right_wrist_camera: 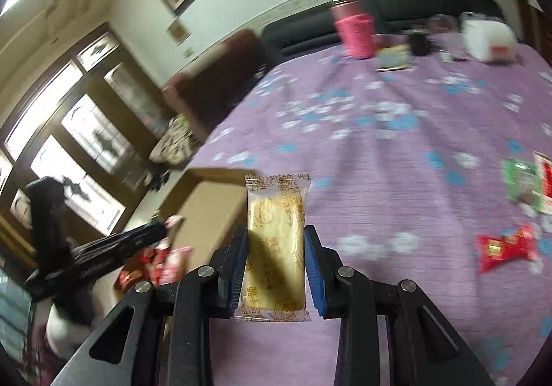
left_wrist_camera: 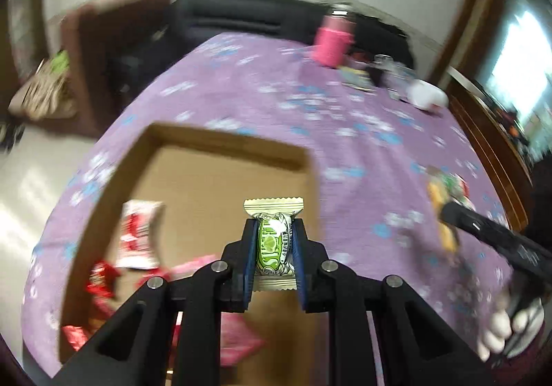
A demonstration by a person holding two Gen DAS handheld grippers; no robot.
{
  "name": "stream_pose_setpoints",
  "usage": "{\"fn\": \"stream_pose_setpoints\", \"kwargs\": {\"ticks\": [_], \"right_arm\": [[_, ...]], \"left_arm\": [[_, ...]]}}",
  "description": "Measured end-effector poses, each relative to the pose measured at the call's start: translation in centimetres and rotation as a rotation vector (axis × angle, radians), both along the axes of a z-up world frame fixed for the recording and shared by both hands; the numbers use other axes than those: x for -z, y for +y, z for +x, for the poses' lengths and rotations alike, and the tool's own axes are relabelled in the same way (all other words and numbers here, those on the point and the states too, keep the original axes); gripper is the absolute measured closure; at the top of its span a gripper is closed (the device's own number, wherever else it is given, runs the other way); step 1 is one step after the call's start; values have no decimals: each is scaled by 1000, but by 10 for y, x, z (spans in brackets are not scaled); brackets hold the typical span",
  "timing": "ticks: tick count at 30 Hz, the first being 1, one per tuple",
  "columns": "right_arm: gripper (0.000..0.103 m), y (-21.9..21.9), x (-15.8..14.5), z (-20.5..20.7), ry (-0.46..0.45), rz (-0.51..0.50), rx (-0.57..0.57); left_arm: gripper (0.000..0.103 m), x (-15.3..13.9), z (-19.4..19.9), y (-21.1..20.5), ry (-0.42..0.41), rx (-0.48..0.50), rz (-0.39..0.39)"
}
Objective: Organize snacks
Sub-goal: 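Carry the biscuit pack and green candy into the box and open both tools, then grasp the red wafer bar with the left tool while the right grasps a clear packet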
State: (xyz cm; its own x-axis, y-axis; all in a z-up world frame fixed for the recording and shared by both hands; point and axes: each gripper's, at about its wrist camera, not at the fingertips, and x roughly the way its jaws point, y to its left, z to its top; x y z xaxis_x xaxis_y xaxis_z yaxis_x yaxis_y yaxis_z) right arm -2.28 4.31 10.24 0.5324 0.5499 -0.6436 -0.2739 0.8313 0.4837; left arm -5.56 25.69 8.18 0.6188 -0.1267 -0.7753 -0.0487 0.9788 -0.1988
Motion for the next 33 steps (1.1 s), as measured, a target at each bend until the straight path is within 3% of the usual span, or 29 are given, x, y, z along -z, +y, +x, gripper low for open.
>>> {"fn": "stream_pose_setpoints", "kwargs": {"ticks": [7,15,16,19,20,22,27,29,33], "right_arm": [[68,91,7,20,57,-37,-153],[68,161,48,45,129,-147,-200],[68,163,51,46,133,-148,-203],[68,172,51,44,124,-160,-199],[68,173,49,43,118,-162,-206],[68,169,41,39,89,-155,-203],[67,128,26,27,51,-111,-140],[67,104,22,21,34,-97,-100],[67,20,19,8,32,-63,35]], "left_arm": [[84,33,24,61,95,-100,-52],[83,47,36,79,108,-119,-81],[80,47,36,81,107,-121,-91],[55,45,32,88,92,-134,-132],[52,41,29,88,81,-143,-134],[50,31,20,89,51,-152,-136],[27,-7,-13,73,-50,-160,-143],[18,-22,-28,56,-101,-123,-167],[16,-36,-51,14,-144,-16,-249]]}}
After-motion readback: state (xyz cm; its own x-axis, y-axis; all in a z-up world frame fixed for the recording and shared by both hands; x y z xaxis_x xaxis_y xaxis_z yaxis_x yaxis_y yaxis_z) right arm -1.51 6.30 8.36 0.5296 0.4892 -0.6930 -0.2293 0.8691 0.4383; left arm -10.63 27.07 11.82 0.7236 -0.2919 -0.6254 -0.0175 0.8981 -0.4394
